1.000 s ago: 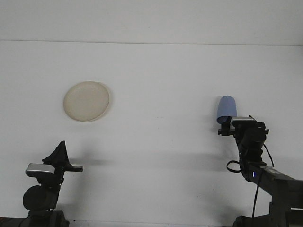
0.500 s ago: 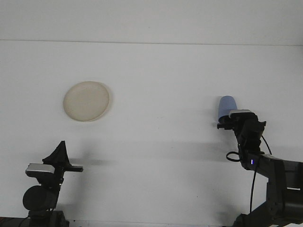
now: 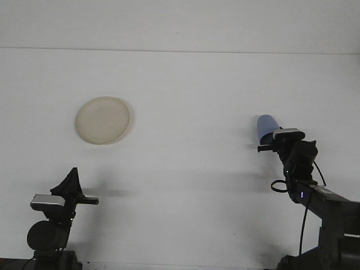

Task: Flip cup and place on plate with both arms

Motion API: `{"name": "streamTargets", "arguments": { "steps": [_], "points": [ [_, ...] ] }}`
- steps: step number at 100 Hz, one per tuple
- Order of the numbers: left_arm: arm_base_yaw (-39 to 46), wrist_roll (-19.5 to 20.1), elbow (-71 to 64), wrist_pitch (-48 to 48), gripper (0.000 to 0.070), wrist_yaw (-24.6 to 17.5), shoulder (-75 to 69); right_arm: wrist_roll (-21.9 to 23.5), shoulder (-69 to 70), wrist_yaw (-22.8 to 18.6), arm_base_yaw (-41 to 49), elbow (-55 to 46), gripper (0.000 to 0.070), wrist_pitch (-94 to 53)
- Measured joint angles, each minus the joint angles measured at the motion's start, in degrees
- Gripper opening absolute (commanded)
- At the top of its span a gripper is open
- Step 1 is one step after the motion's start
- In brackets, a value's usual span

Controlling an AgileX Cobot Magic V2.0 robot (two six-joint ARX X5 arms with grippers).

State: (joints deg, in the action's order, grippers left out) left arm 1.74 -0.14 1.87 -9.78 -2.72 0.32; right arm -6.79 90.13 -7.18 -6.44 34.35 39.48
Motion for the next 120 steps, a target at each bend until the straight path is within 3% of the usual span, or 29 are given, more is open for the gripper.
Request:
{"name": "streamTargets", "arguments": {
  "steps": [14, 38, 65, 96, 120],
  "points": [
    [0.0, 0.0, 0.0, 0.0, 0.0013, 0.0, 0.0, 6.1, -10.36, -1.01, 0.0, 0.0, 0.0, -6.95],
    [0.0, 0.0, 0.0, 0.0, 0.0013, 0.0, 0.0, 15.96, -27.85, -10.51, 1.33, 4.66, 0.0, -28.96],
    [0.0, 0.0, 0.0, 0.0, 0.0013, 0.0, 0.0, 17.4, -32.63, -15.21, 9.2, 22.05, 0.0, -61.29],
    [0.0, 0.0, 0.0, 0.0, 0.0013, 0.0, 0.0, 12.04, -22.14, -13.44, 22.64, 42.88, 0.0, -92.7],
    [0.0, -0.68, 0.0, 0.0, 0.0013, 0.0, 0.0, 7.45, -9.49, -2.08, 36.92, 52.59, 0.0, -109.42]
  ]
}}
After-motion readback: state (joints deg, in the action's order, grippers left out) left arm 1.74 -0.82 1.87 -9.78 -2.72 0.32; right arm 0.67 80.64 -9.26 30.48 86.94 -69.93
